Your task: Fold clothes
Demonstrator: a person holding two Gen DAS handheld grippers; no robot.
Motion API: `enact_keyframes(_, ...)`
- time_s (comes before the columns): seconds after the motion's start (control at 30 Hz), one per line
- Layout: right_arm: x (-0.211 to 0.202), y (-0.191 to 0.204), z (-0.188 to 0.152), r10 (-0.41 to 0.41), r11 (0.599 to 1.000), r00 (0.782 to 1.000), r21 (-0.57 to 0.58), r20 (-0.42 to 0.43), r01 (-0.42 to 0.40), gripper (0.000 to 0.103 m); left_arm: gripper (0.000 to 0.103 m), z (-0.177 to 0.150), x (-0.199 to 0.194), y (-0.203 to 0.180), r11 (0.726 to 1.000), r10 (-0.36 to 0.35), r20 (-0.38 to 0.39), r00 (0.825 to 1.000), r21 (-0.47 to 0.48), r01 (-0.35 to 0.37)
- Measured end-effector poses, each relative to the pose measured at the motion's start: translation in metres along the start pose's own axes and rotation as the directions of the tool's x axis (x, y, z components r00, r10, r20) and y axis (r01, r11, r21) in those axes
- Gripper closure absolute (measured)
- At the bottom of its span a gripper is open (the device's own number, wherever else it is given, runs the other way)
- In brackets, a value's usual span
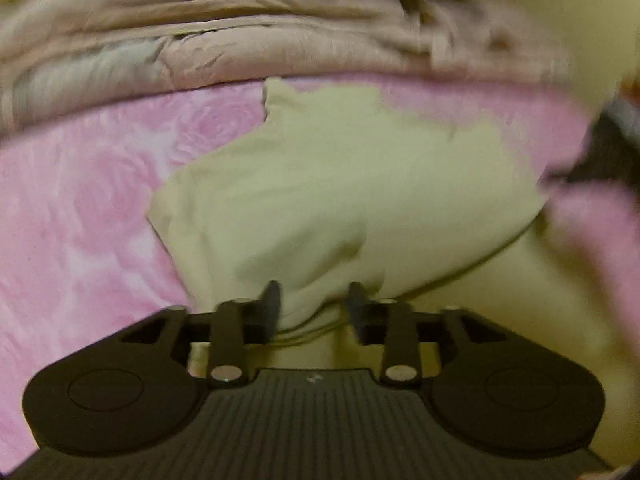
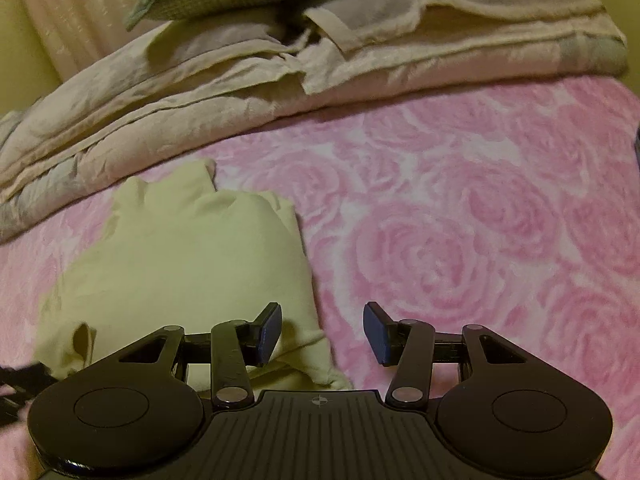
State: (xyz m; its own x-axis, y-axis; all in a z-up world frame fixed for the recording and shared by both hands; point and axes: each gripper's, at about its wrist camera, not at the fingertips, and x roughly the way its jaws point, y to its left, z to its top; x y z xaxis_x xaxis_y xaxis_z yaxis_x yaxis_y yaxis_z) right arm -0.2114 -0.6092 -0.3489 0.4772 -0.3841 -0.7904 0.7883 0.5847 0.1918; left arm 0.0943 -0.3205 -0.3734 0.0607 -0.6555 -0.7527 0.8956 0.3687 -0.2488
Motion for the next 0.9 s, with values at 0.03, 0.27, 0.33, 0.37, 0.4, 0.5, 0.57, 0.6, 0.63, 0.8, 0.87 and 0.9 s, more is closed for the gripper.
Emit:
enact_keyframes(0.03,-0.001,0.003,0.001,0.006,1.000,1.000,-0.021,0.004,-0.006,0.054,0.070,0.004,-0.006,0.006,0.998,-0.038,0.020,0.999,-0.047,0.039)
enact_keyframes(0.27,0.014,0.037,0.005,0.096,0.981,0.994,-0.177,0.050,-0.086,0.054,0.084,0.028,0.024,0.031,0.982,0.051,0.075,0.996,-0.183,-0.036)
enact_keyframes(0.33,0.033,0.041,0.005,0.093,0.979,0.995,-0.188,0.038,-0.085,0.054,0.086,0.024,0.053,0.036,0.972,0.112,-0.002,0.994,-0.209,-0.110)
enact_keyframes(0.37,0.045,0.041,0.005,0.077,0.979,0.997,-0.192,0.019,-0.072,0.054,0.085,0.023,0.057,0.037,0.970,0.125,-0.008,0.992,-0.207,-0.124)
enact_keyframes(0.4,0.059,0.036,0.004,0.045,0.983,0.999,-0.176,-0.020,-0.048,0.054,0.085,0.024,0.056,0.036,0.970,0.134,-0.003,0.991,-0.206,-0.132)
enact_keyframes(0.5,0.067,0.021,0.015,0.060,0.996,0.996,-0.054,-0.068,-0.064,0.054,0.087,0.031,0.046,0.033,0.965,0.165,0.016,0.986,-0.210,-0.158)
enact_keyframes(0.57,0.050,0.022,0.026,0.064,0.996,0.998,-0.054,-0.017,-0.065,0.054,0.088,0.034,0.034,0.032,0.965,0.158,0.059,0.986,-0.222,-0.141)
enact_keyframes(0.6,0.042,0.023,0.031,0.070,0.996,0.997,-0.060,0.016,-0.069,0.054,0.088,0.036,0.030,0.032,0.965,0.144,0.080,0.986,-0.231,-0.123)
enact_keyframes(0.63,0.039,0.025,0.035,0.082,0.994,0.996,-0.071,0.040,-0.080,0.054,0.088,0.038,0.029,0.031,0.965,0.134,0.092,0.987,-0.237,-0.109)
enact_keyframes(0.8,0.052,0.022,0.053,0.125,0.989,0.992,-0.086,0.017,-0.123,0.077,0.088,0.038,0.072,0.037,0.961,0.176,-0.013,0.984,-0.214,-0.175)
enact_keyframes(0.87,0.062,0.015,0.060,0.136,0.988,0.990,-0.067,-0.024,-0.137,0.077,0.089,0.047,0.073,0.040,0.959,0.171,-0.022,0.985,-0.227,-0.171)
enact_keyframes(0.9,0.066,0.012,0.064,0.142,0.988,0.989,-0.058,-0.045,-0.144,0.077,0.088,0.054,0.067,0.042,0.960,0.166,-0.017,0.986,-0.227,-0.165)
